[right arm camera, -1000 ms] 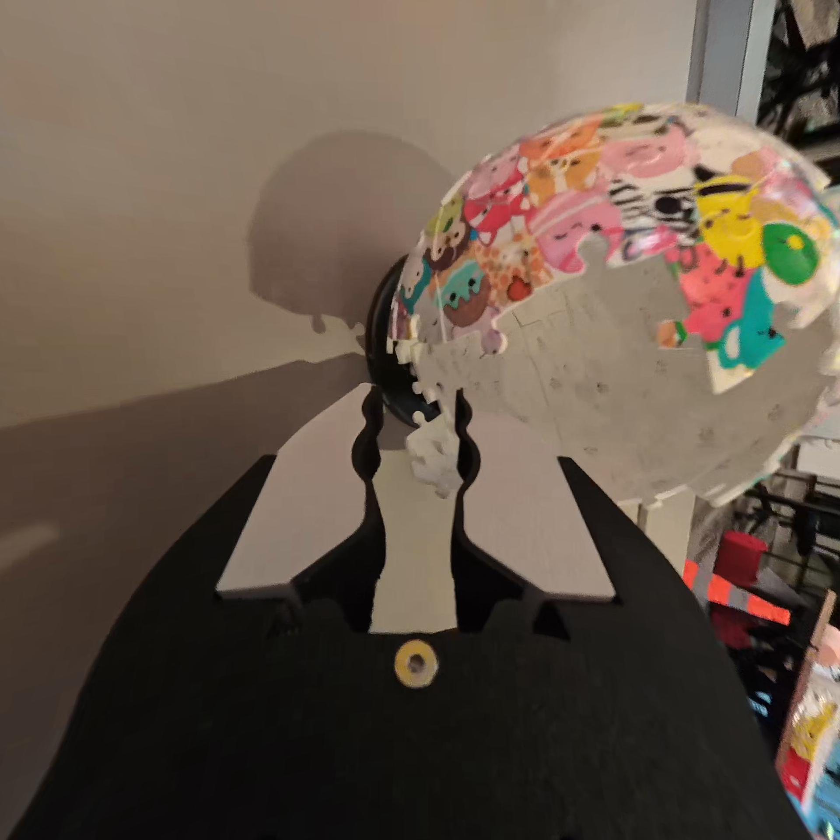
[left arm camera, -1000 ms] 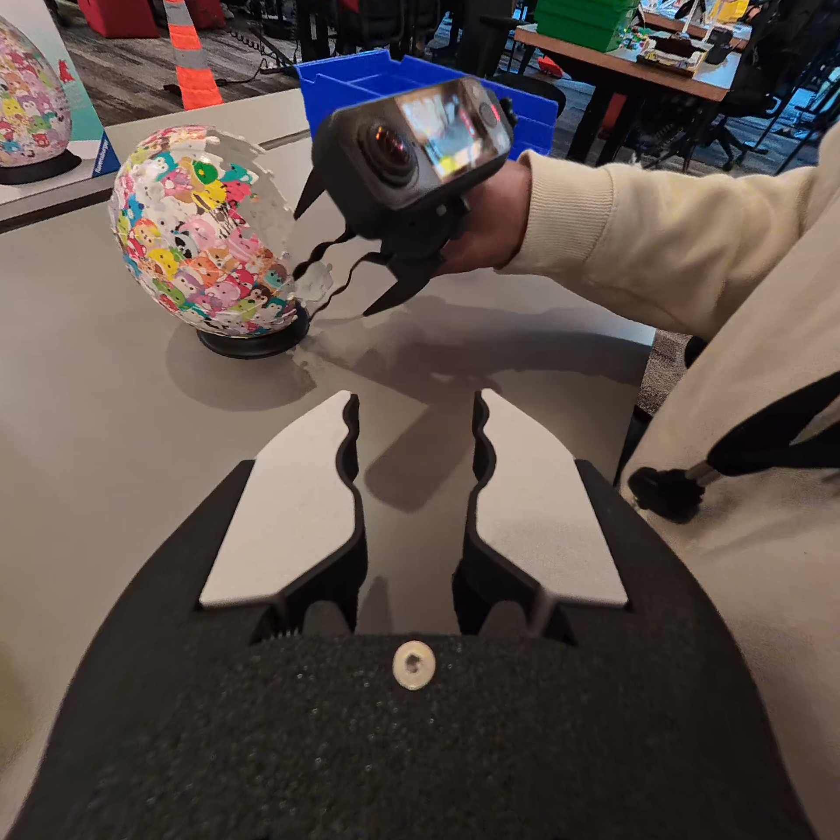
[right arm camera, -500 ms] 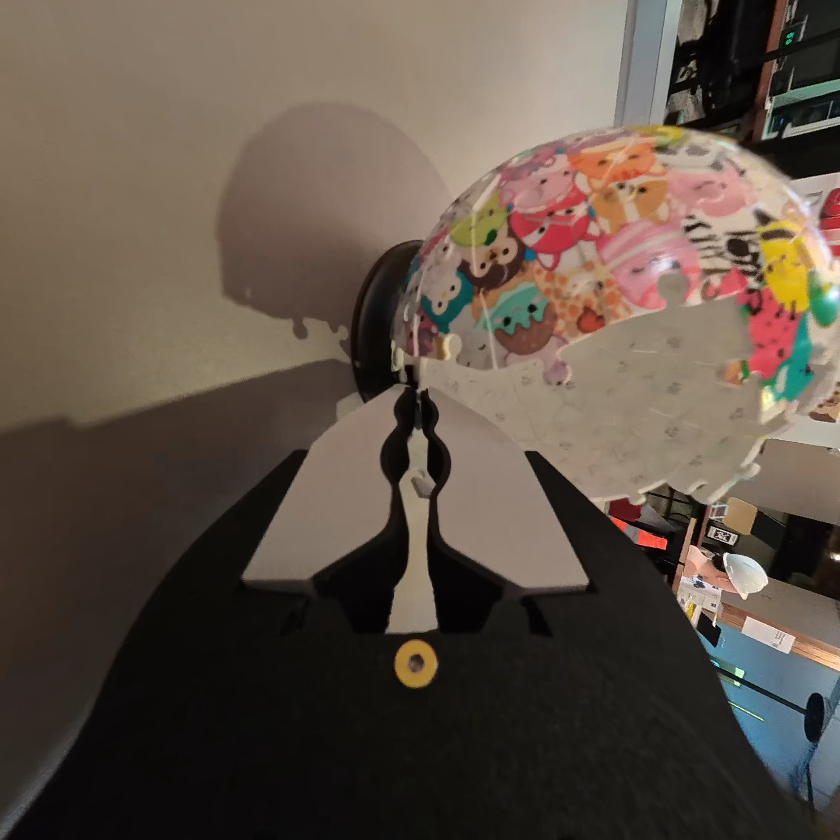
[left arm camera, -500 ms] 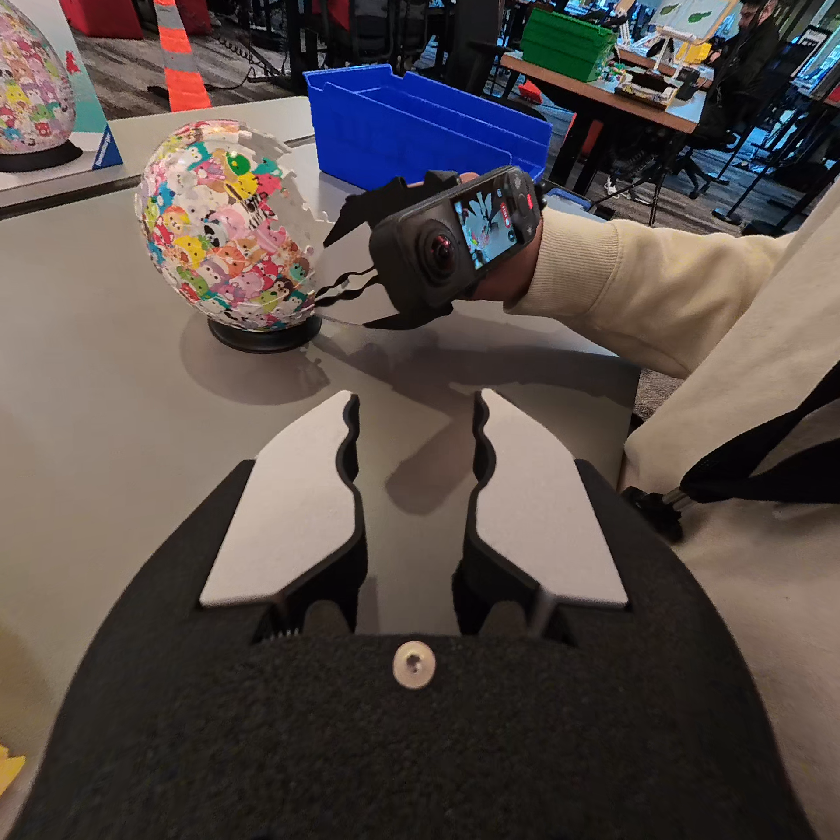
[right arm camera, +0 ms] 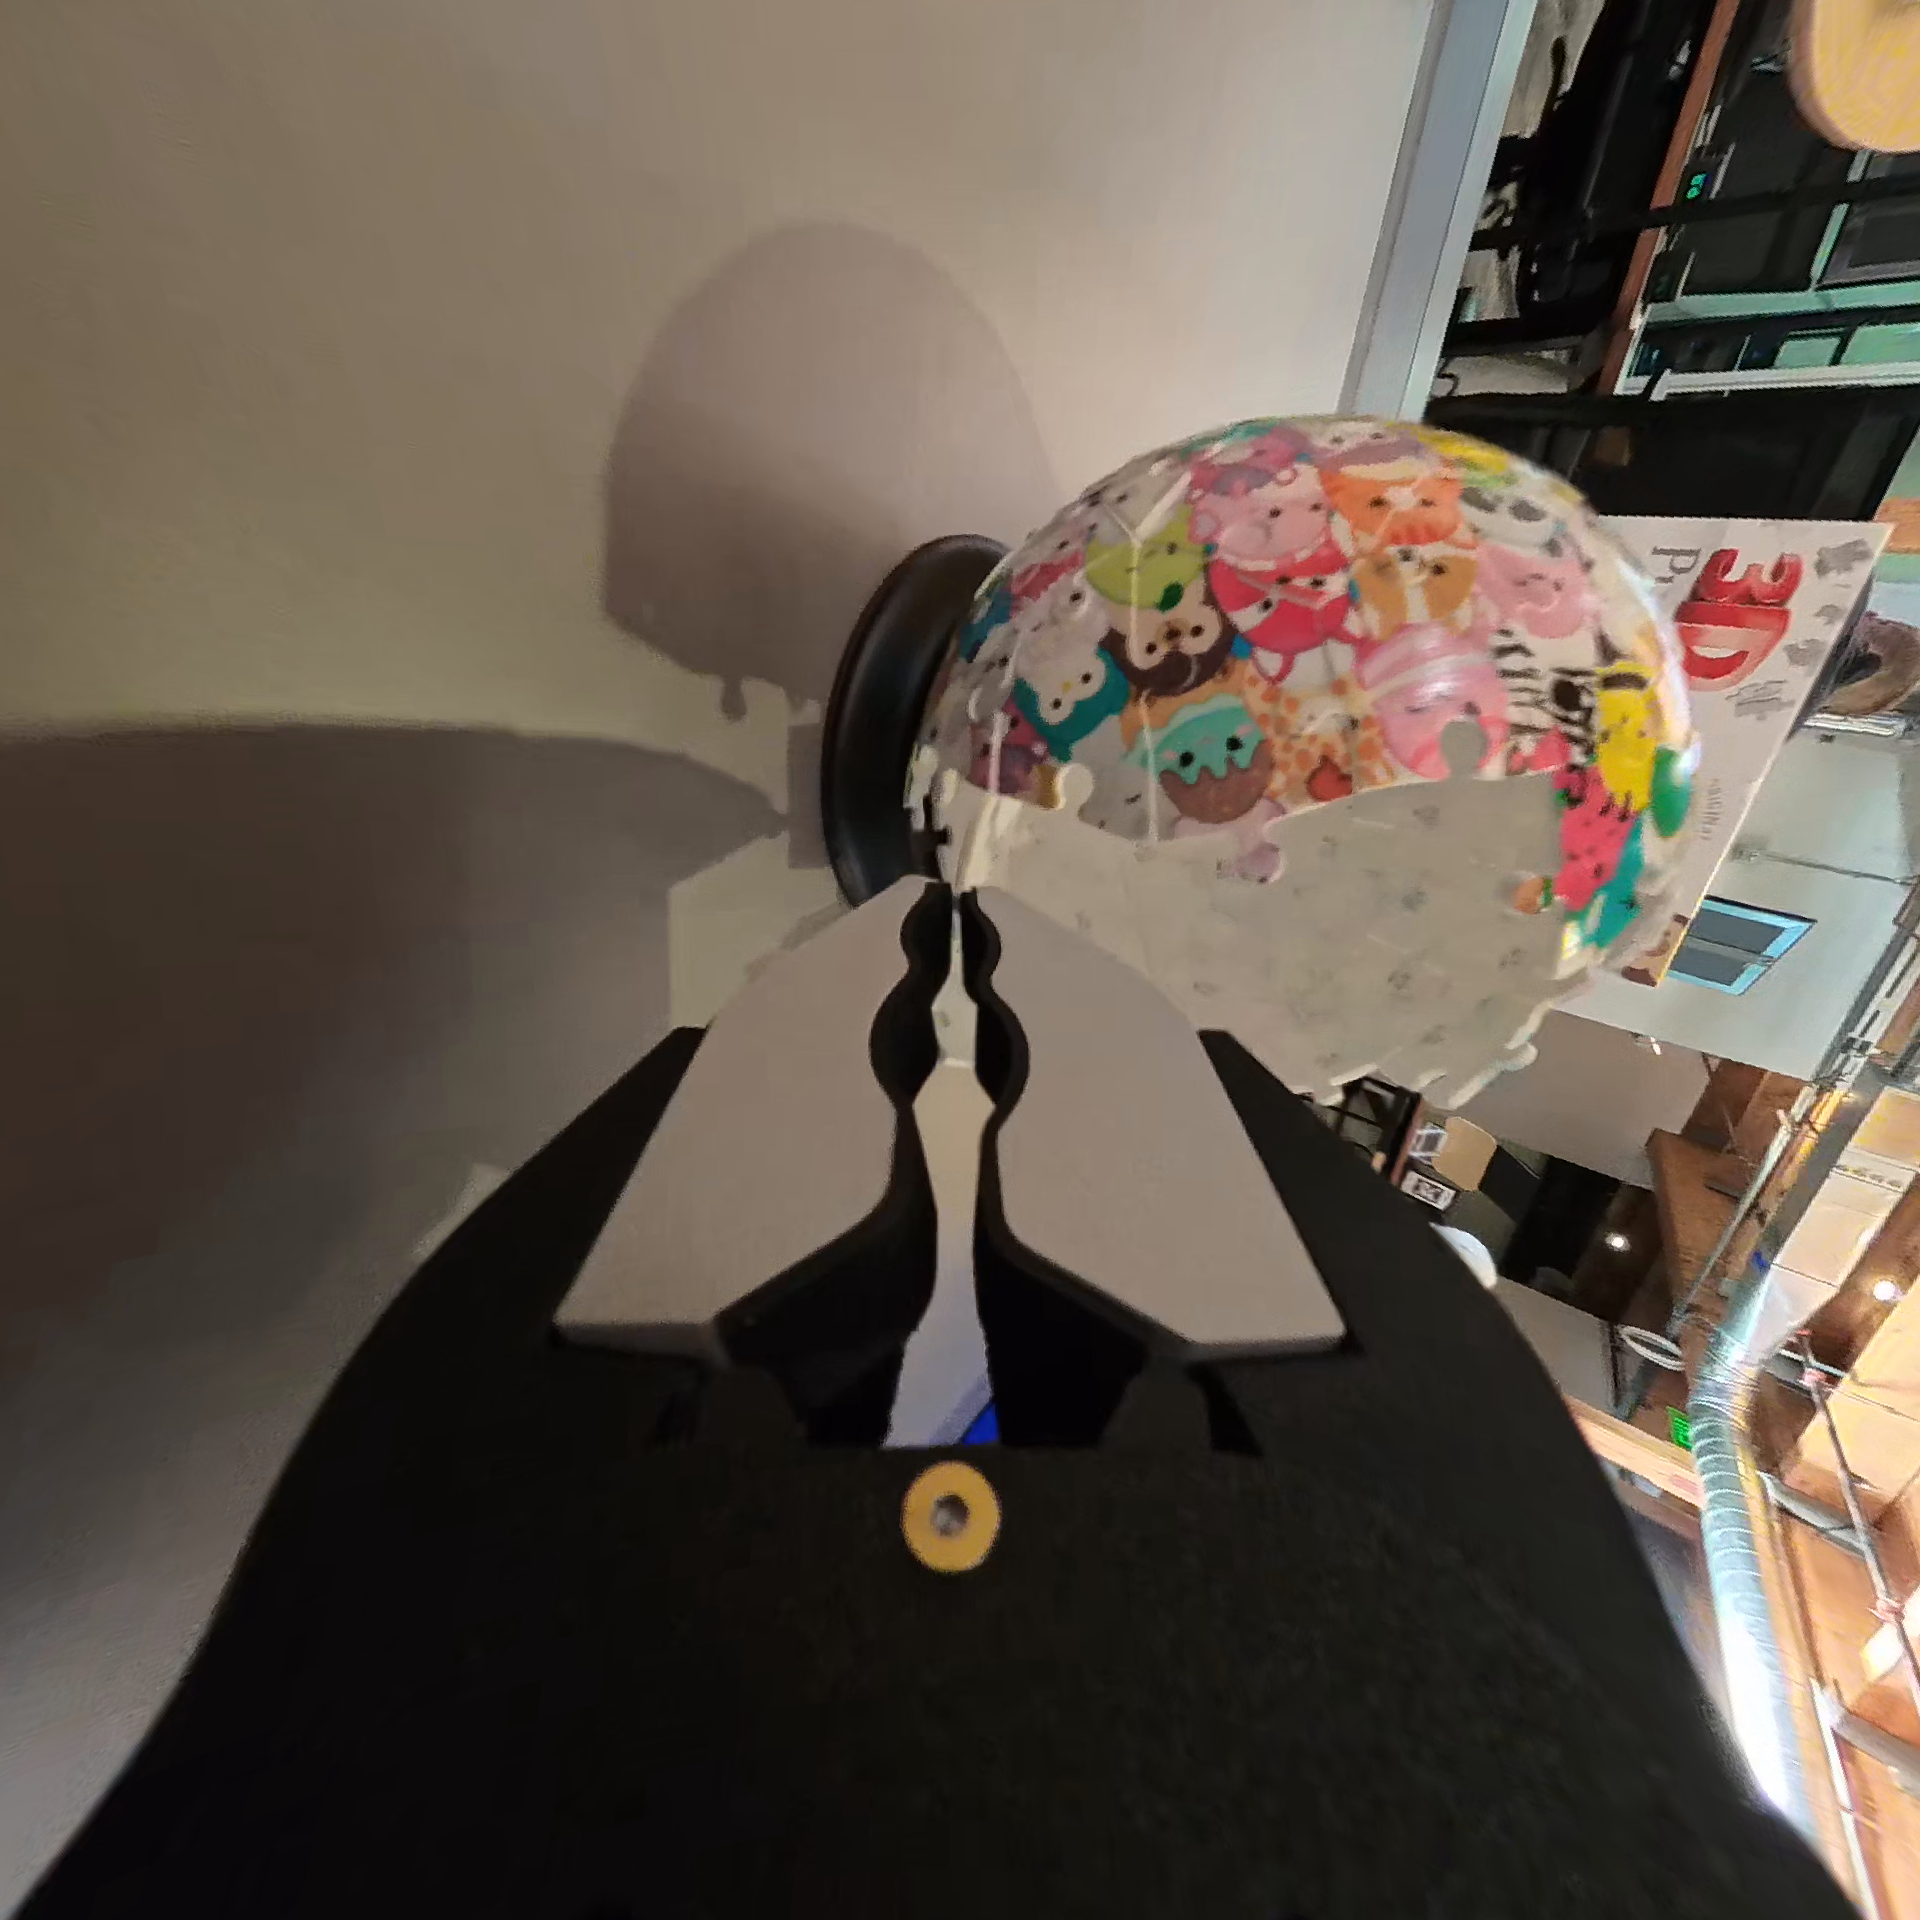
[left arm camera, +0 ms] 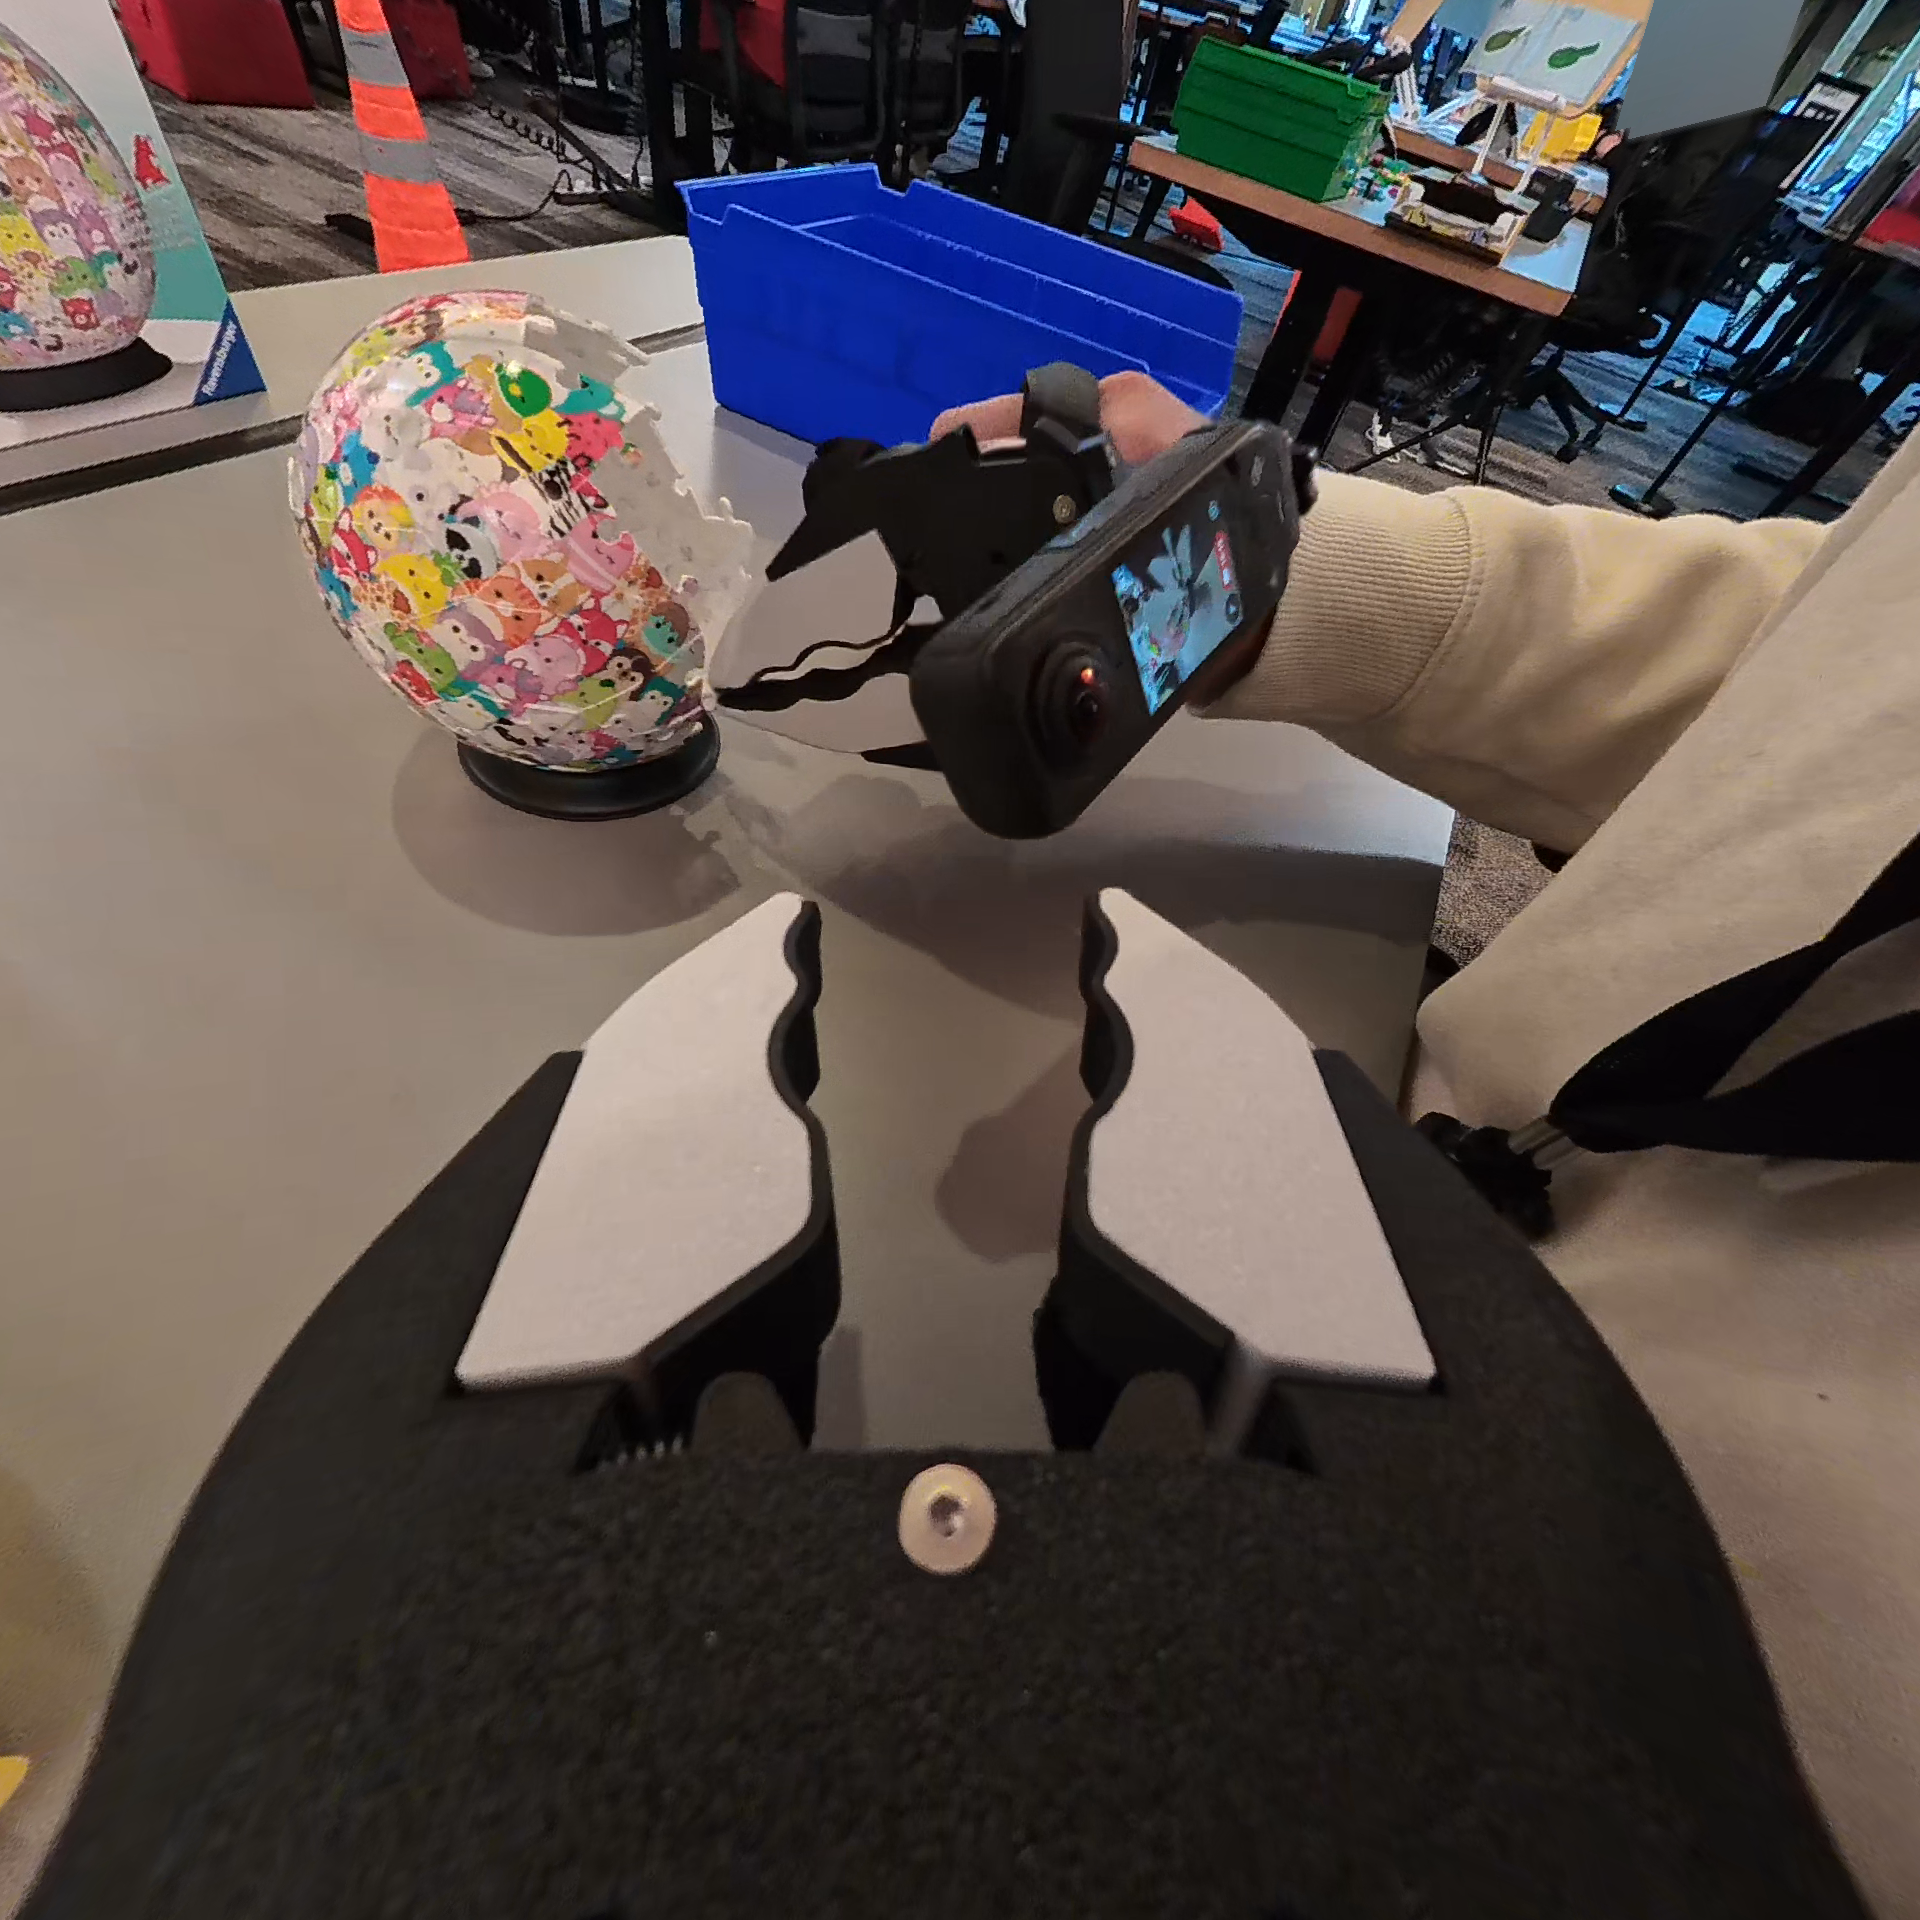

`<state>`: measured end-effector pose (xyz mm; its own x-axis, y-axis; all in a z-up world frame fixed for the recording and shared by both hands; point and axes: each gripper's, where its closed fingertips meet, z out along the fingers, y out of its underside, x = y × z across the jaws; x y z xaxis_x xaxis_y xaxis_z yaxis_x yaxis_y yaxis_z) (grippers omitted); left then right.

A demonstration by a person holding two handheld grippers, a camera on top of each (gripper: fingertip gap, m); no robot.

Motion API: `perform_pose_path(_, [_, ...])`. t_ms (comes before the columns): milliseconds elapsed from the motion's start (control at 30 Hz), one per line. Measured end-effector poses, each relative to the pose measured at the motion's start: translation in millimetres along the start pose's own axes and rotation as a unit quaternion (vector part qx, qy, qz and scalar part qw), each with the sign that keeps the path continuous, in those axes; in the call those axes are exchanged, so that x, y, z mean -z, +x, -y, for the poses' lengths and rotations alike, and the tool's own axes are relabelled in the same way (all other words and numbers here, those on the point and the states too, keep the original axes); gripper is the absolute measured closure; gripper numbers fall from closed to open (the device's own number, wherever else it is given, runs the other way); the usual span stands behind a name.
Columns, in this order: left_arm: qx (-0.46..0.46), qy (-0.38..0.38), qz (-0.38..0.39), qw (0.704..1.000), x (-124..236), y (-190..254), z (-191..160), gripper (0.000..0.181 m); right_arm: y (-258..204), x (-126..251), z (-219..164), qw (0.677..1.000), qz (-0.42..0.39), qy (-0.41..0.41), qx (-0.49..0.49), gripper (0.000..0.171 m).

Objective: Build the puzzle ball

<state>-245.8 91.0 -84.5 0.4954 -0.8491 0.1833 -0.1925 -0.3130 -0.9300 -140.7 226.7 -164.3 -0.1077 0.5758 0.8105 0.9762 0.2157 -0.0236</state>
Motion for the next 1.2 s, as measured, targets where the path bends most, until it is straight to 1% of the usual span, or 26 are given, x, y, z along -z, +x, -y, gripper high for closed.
perform_pose_path(200, [-0.003,0.003,-0.002,1.0,0,1,2,0.134,-8,-4,-6,0.999,0.001,-0.016,0.036,0.169])
perform_pose_path(400, [-0.005,0.005,-0.003,1.0,0,3,4,0.134,-8,-4,-6,0.999,0.007,-0.022,0.04,0.169])
perform_pose_path(600, [-0.003,0.008,-0.006,1.0,1,4,5,0.134,-12,-7,-5,0.998,0.032,-0.035,0.052,0.17])
perform_pose_path(1200, [-0.001,0.014,-0.005,1.0,6,2,7,0.134,-12,-12,-7,0.994,0.045,-0.056,0.077,0.169])
